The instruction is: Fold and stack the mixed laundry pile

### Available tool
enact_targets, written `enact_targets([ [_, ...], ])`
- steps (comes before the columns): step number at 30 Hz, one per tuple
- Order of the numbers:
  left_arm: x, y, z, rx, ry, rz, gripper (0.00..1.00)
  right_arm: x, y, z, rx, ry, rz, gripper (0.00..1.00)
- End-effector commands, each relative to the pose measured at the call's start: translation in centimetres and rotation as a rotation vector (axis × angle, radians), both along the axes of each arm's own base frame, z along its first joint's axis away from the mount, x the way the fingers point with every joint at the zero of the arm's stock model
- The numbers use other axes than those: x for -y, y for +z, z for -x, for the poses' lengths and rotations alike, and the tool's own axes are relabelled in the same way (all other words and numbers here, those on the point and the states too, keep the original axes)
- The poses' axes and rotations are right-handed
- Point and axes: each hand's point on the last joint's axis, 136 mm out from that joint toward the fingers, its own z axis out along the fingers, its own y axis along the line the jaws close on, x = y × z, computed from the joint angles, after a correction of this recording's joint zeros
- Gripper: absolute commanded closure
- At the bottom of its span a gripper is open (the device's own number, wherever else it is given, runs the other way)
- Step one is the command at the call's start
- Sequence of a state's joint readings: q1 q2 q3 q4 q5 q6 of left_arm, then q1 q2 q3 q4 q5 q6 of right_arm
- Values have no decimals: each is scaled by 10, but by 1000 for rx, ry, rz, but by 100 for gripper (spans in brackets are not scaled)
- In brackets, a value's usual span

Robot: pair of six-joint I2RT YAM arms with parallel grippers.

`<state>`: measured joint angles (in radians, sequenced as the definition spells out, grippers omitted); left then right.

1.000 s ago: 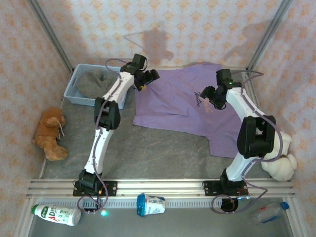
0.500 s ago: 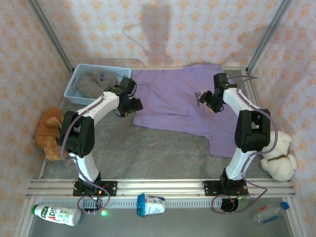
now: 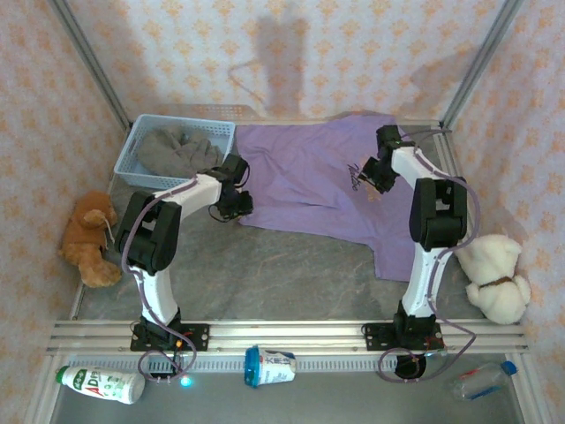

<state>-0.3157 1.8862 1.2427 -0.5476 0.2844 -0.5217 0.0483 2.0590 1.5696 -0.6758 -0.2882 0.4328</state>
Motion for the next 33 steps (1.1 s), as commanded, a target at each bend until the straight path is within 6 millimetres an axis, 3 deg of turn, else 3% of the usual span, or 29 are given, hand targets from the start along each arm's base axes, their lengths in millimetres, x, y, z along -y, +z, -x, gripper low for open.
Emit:
enact_targets([
  [1, 1, -7, 16, -39, -38, -8, 98, 15, 3, -3, -11, -58, 49, 60],
  [9, -11, 24, 71, -138, -73, -79, 100, 27, -10, 5, -63, -133, 79, 68],
  [14, -19, -2, 115, -257, -99, -168, 100, 25, -20, 8, -80, -166, 54, 68],
  [17, -30, -9, 124, -304, -41, -220, 98, 24, -15, 8, -69, -163, 50, 68],
  [21, -33, 21, 96, -233, -43, -285, 90, 26, 6, 9, -36, -138, 69, 67],
  [25, -5, 64, 41, -83, -45, -199, 57, 34, 32, 20, -16, -103, 114, 62],
  [29, 25, 86, -12, 26, -19, -111, 52, 41, 48, 42, -21, -98, 125, 56],
  [33, 47, 56, -50, 25, 29, -56, 52, 48, 55, 75, -44, -115, 121, 35],
])
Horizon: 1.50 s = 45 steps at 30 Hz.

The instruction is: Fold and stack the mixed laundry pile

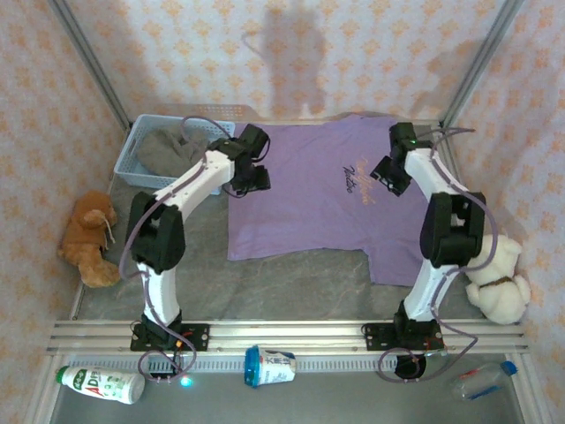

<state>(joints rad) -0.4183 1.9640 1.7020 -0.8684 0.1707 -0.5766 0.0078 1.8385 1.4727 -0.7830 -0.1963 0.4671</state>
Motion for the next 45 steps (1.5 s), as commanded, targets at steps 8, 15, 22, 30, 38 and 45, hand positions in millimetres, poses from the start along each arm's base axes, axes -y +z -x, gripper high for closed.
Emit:
enact_targets([
  [8, 1, -96, -30, -130, 126, -48, 52, 30, -17, 114, -174, -99, 62, 22],
  [15, -38, -129, -41, -181, 221, -80, 52, 43, -34, 169, -240, -186, 84, 21],
  [22, -47, -123, -59, -165, 183, -72, 51, 47, -50, 212, -298, -317, 99, 24],
  [30, -28, -97, -63, -164, 92, 20, 35, 28, -70, 234, -263, -388, -21, 37],
  [38, -26, -50, -58, -93, 62, 89, 0, 21, -83, 265, -246, -459, -58, 40],
  [45, -39, -29, -29, -100, 42, 101, 0, 16, -100, 259, -225, -469, -81, 57],
])
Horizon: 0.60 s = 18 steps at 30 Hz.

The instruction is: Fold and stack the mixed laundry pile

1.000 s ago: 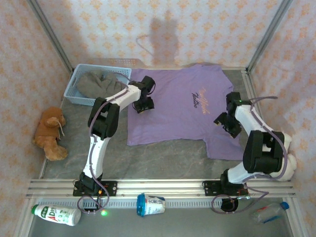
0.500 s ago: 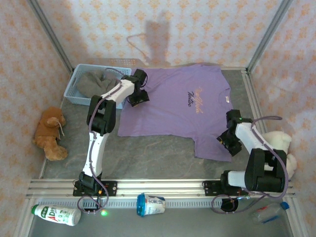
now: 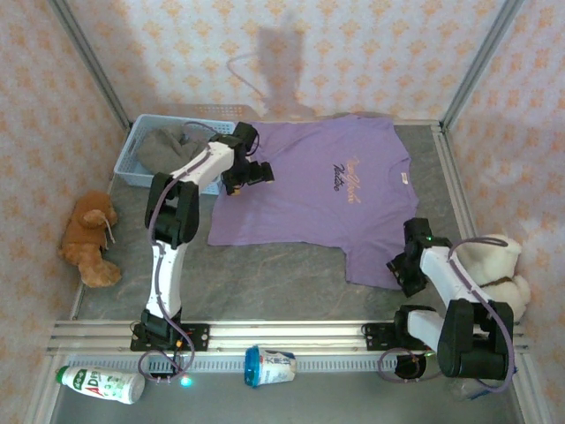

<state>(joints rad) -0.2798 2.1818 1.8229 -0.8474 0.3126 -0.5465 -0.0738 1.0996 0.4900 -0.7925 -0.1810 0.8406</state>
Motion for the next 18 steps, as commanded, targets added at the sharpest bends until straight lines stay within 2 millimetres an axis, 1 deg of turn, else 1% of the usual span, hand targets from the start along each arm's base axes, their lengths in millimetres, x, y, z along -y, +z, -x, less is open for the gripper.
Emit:
enact_targets([
  [1, -16, 28, 21, 8, -20, 2, 0, 0, -8, -8, 21, -19, 4, 63],
  [5, -46, 15, 56, -42, 21, -35, 1, 2, -5, -16, 34, 5, 20, 97],
  [6, -53, 11, 67, -56, 31, -46, 1, 3, -1, -18, 41, 14, 26, 100],
  [9, -71, 3, 98, -86, 50, -90, 3, 11, 15, -25, 56, 38, 75, 100],
  [12, -79, -7, 129, -126, 50, -110, 5, 26, 31, -24, 34, 61, 158, 100],
  [15, -85, -14, 155, -146, 67, -115, 8, 31, 34, -28, 31, 70, 173, 100],
  [18, -83, -21, 172, -154, 73, -89, 14, 33, 31, -31, 13, 68, 172, 100],
])
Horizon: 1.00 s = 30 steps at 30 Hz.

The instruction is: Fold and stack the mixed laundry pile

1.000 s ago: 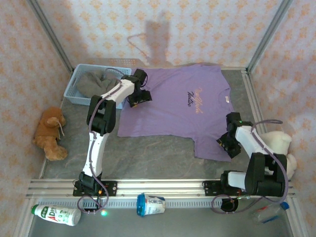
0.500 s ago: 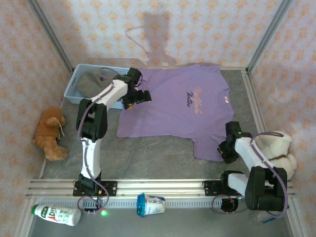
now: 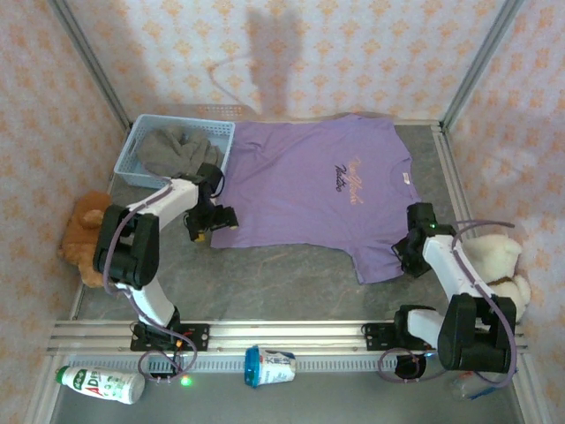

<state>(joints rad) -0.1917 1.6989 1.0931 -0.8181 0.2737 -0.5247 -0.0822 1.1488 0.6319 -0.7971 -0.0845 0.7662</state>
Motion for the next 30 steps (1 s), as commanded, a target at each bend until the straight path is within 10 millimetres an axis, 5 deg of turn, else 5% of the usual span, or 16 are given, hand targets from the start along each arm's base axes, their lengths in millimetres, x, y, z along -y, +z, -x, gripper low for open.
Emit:
enact_targets([
  [1, 2, 2, 7, 41, 27, 14, 17, 12, 0, 8, -60, 8, 63, 100],
  [6, 4, -15, 14, 34, 48, 13, 40, 10, -7, 6, -77, 9, 46, 100],
  [13, -2, -28, -6, 54, 39, -44, 75, 9, -2, 11, -52, 3, 46, 100],
  [16, -6, -32, -7, 34, 13, -74, 100, 4, 2, 6, -16, 6, 22, 100],
  [19, -1, -27, -8, 24, 11, -53, 100, 3, 16, -5, 39, 1, 13, 100],
  [22, 4, -1, -22, 67, 27, -30, 100, 4, 40, -25, 108, -2, 12, 100],
  [30, 7, 83, -110, 301, 104, -41, 100, 6, 102, -110, 297, 10, -1, 100],
])
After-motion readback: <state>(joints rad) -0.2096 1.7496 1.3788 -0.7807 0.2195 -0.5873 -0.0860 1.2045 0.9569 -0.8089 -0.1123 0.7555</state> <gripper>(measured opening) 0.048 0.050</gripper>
